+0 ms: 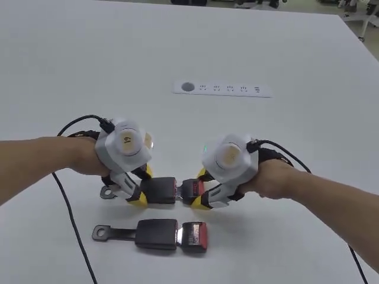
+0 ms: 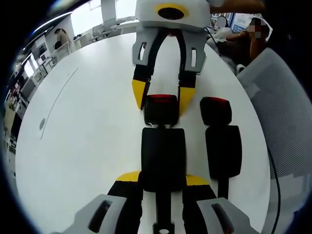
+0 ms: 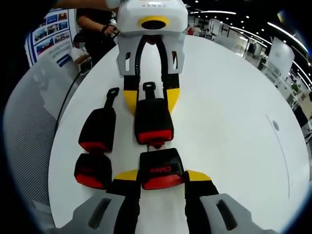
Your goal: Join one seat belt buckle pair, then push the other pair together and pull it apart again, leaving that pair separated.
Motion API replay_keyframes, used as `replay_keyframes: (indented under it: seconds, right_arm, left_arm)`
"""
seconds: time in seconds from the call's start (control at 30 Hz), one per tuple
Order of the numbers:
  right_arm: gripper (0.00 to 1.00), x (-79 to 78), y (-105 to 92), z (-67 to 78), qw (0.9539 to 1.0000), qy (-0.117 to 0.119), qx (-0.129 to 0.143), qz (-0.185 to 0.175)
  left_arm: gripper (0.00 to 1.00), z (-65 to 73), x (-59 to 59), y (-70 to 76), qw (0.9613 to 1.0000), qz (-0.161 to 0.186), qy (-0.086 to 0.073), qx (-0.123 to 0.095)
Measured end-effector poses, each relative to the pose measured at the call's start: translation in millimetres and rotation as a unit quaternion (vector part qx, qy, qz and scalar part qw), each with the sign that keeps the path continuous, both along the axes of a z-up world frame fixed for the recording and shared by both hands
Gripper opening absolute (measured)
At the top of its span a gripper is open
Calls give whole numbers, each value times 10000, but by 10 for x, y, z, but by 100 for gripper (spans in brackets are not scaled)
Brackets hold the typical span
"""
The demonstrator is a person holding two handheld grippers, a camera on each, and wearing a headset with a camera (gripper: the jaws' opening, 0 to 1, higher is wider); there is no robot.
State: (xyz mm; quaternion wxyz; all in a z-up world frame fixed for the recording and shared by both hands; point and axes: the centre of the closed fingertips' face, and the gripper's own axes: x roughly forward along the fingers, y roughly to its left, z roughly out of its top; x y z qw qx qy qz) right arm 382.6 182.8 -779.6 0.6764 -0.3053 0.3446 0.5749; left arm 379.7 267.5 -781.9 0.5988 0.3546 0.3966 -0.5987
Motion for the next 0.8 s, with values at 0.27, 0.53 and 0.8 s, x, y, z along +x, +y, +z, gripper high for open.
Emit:
replay_keyframes:
  seconds: [0.27, 0.53, 0.8]
  right_arm:
    - [31, 16, -63, -5, 9999, -31, -45, 93]
    - [32, -9, -83, 37, 10000, 12, -13, 57]
    - [32, -21, -197, 23, 10000, 25, -50, 14]
  left_arm:
    - [31, -7, -9, -11, 10000, -42, -4, 75]
    - [31, -3, -11, -14, 10000, -21, -9, 61]
    - [31, 14, -15, -21, 10000, -41, -12, 76]
